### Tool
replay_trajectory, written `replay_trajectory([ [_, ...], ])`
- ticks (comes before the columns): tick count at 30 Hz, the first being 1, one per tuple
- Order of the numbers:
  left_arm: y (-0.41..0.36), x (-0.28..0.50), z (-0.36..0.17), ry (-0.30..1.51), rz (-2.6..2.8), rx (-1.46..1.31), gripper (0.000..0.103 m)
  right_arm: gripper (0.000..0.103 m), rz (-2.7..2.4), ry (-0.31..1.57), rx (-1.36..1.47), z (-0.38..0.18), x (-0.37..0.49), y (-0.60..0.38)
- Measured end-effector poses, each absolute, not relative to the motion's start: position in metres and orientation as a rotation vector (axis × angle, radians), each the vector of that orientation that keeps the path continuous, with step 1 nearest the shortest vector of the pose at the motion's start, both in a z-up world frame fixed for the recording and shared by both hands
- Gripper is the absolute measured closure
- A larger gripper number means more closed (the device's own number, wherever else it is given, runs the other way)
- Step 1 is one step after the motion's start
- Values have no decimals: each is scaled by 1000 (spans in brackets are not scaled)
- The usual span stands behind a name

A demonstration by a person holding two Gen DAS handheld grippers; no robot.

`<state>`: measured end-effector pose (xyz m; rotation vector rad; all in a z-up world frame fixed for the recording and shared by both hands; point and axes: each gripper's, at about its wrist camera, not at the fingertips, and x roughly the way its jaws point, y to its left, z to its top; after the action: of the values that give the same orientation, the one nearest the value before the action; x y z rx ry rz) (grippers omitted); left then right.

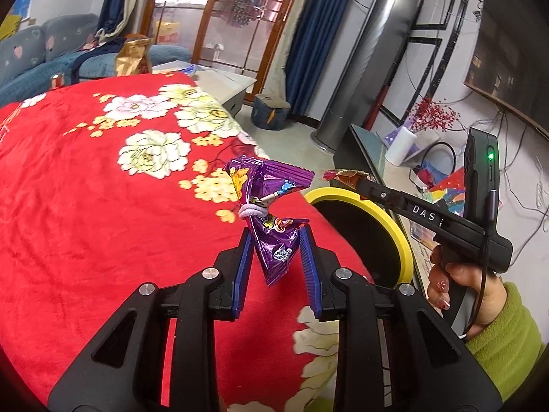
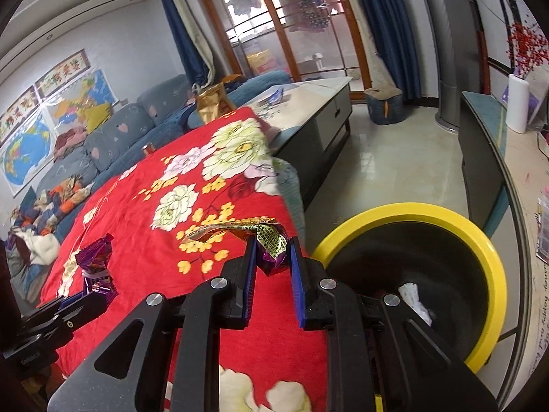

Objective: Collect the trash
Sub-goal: 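Carry the purple and gold wrappers over the yellow bin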

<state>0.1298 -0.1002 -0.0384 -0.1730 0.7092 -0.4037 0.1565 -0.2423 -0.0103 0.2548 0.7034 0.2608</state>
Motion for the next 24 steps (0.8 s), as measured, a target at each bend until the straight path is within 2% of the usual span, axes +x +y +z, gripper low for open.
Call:
replay_trajectory([
  [24, -169, 136, -25, 697, -519, -58, 82, 85, 95, 684, 338, -22, 130, -323],
])
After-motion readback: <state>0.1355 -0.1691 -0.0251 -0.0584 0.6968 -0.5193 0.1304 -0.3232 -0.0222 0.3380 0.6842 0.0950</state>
